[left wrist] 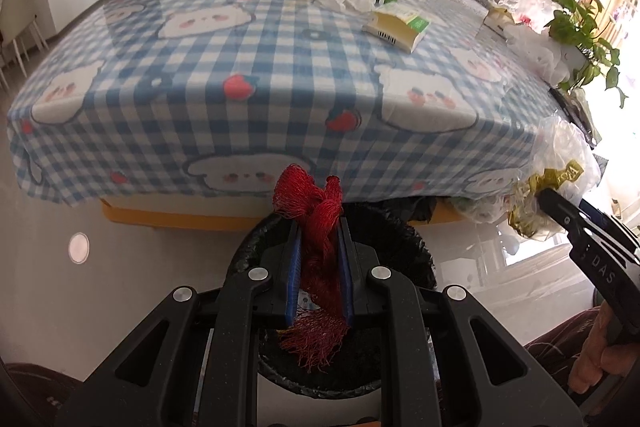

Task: Collect trash
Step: 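Carry the red net and clear plastic bag with both tools over the trash bin, then open the left tool to drop the red net while the right tool drops the plastic bag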

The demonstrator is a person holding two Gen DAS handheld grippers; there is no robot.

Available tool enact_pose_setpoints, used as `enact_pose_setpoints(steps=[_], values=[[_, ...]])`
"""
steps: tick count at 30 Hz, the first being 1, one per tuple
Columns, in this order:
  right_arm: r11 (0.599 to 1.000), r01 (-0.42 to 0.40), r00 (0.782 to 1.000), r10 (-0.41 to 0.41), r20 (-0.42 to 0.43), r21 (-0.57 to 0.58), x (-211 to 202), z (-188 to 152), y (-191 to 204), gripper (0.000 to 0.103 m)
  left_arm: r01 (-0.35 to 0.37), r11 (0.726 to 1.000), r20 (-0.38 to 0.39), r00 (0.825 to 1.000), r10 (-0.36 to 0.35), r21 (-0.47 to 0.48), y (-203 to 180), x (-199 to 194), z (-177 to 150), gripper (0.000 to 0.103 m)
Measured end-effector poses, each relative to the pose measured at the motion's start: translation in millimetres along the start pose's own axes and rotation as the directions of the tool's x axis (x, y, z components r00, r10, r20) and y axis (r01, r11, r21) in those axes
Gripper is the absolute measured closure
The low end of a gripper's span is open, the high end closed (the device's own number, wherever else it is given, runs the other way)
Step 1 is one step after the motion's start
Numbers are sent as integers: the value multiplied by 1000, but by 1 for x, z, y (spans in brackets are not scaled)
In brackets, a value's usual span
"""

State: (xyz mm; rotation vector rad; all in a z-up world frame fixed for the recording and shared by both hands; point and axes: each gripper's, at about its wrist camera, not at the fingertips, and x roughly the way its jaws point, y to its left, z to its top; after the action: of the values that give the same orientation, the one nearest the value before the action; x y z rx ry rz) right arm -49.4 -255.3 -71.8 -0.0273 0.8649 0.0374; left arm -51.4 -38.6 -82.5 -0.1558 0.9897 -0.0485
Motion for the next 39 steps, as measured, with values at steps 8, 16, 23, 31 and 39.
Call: enact_pose_setpoints(steps=[8,16,23,31,39], values=[[1000,10,997,-8,-72,20,13,-24,-6,63,-20,1000,-43,999,20,6,-2,10,-23,88],[999,24,991,-19,-132,32,30,-40,-12,63,-29,999,-67,997,30,17,-8,18,-37,88],[998,41,985,-32,-171,49,43,-50,-20,63,-46,998,-101,994,49,37,-16,36,-44,88],[997,59,980,-47,-195,58,52,-56,-26,63,-43,996,-134,990,52,73,-35,64,-50,88],[994,79,975,-62,-212,72,60,-59,-37,63,-22,994,-154,987,37,103,-52,82,-51,87]])
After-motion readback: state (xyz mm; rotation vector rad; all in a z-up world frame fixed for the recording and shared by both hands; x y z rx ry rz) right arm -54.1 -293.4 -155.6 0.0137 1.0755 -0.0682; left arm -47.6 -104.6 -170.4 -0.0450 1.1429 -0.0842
